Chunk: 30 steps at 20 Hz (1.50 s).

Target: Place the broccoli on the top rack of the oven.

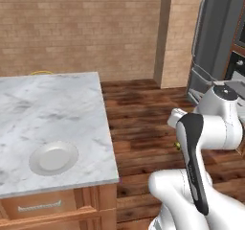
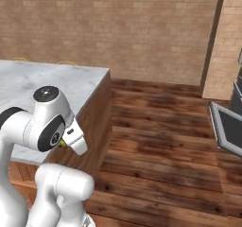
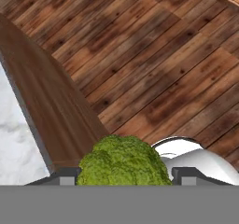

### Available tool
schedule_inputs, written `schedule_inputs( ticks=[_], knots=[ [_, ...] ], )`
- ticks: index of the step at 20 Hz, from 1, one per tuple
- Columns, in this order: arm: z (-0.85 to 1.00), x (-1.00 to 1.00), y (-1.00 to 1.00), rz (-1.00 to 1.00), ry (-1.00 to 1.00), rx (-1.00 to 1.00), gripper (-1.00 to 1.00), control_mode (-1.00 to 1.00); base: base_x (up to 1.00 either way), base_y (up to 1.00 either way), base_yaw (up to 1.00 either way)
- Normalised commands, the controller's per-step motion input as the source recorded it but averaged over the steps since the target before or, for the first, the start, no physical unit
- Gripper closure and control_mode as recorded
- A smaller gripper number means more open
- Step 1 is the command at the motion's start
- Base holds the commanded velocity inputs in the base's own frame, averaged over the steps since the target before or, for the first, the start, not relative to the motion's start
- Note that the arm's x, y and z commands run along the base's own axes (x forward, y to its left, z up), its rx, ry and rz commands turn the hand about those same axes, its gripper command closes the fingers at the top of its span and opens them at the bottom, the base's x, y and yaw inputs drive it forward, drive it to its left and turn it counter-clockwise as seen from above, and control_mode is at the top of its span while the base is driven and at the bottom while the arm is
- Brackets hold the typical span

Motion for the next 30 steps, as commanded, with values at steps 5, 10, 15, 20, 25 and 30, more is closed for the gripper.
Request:
schedule_inputs(
  ticks=[5,10,15,20,25,30],
  knots=[
    [0.00,0.00,0.00,0.00,0.00,0.00,1.00,1.00,0.04,-1.00,0.12],
    [0.00,0.00,0.00,0.00,0.00,0.00,1.00,1.00,0.60,-0.74,0.11],
    [0.00,0.00,0.00,0.00,0.00,0.00,1.00,1.00,1.00,-0.01,0.00],
    [0.00,0.00,0.00,0.00,0.00,0.00,1.00,1.00,1.00,0.00,-0.01],
    [0.00,0.00,0.00,0.00,0.00,0.00,1.00,1.00,1.00,-0.17,-0.02],
    [0.00,0.00,0.00,0.00,0.00,0.00,1.00,1.00,1.00,-0.12,-0.32]
  ],
)
